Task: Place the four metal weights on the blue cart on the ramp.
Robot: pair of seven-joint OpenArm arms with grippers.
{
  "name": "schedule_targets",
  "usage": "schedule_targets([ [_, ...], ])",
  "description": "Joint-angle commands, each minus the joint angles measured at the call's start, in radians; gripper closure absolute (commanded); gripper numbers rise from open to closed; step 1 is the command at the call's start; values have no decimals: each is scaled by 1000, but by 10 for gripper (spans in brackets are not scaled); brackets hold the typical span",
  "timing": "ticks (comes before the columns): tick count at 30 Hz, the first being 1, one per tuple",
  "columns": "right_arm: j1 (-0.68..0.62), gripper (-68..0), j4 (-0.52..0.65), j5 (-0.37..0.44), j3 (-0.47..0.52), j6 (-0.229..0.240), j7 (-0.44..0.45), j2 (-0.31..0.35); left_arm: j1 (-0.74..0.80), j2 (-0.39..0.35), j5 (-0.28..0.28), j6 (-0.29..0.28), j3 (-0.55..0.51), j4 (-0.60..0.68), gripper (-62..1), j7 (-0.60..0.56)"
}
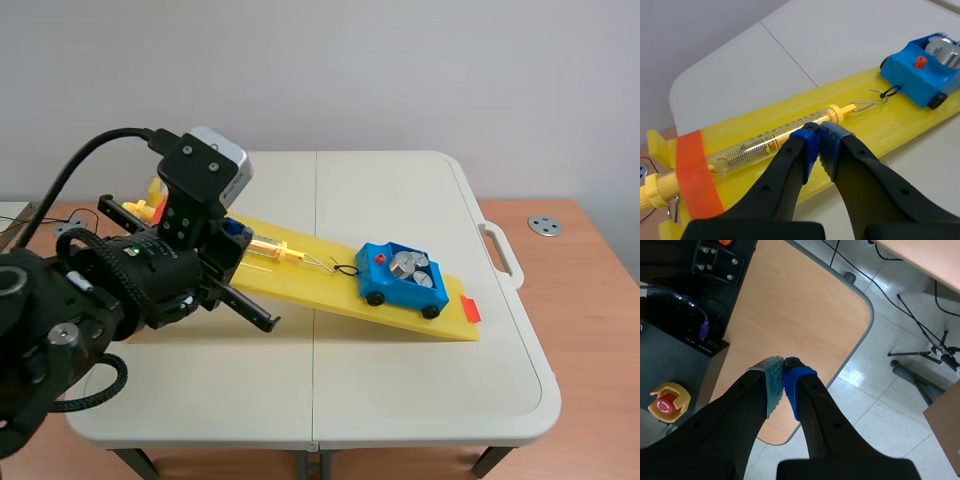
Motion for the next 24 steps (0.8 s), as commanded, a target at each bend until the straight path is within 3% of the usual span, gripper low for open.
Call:
schedule_targets([
  [1,17,-6,85,78,49,25,96,31,-39,8,-35,62,-27,64,-29,-103],
  [24,17,-6,85,74,49,25,103,31,-49,8,-36,72,-27,41,-29,-105],
])
